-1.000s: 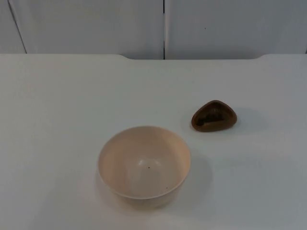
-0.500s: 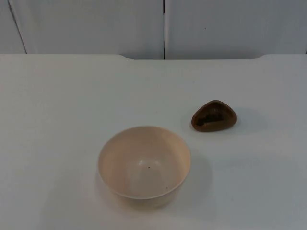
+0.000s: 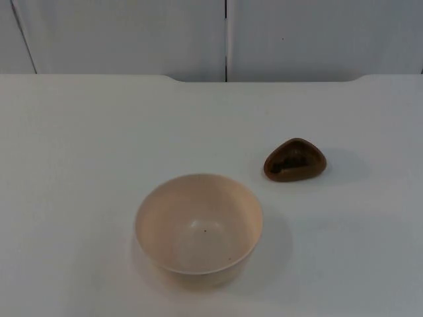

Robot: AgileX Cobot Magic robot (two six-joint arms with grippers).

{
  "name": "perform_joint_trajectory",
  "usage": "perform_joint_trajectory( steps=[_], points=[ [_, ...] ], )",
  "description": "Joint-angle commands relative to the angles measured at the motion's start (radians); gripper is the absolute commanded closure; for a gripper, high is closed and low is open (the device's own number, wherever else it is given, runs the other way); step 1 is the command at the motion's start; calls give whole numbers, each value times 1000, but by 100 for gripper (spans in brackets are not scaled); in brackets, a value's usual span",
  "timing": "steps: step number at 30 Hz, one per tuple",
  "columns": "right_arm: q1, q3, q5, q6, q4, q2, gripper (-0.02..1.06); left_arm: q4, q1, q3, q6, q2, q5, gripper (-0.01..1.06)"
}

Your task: Pick up the bowl with the left hand and pour the coffee beans from the cup into the bowl with the right hand.

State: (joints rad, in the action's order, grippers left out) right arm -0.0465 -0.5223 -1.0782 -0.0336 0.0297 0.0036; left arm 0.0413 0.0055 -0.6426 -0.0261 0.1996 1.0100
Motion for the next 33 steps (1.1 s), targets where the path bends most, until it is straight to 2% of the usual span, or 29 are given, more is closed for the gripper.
perform_joint_trajectory(
  steps=[1,13,33],
  points=[
    [8,6,0,-8,-3,-4,-1,35,-4,-12,14,13,-14,0],
    [8,6,0,-8,-3,-4,-1,103,-4,-16,15,77,-14,0],
    [8,6,0,-8,-3,-4,-1,161,-4,-152,7,255,-29,0]
  ],
)
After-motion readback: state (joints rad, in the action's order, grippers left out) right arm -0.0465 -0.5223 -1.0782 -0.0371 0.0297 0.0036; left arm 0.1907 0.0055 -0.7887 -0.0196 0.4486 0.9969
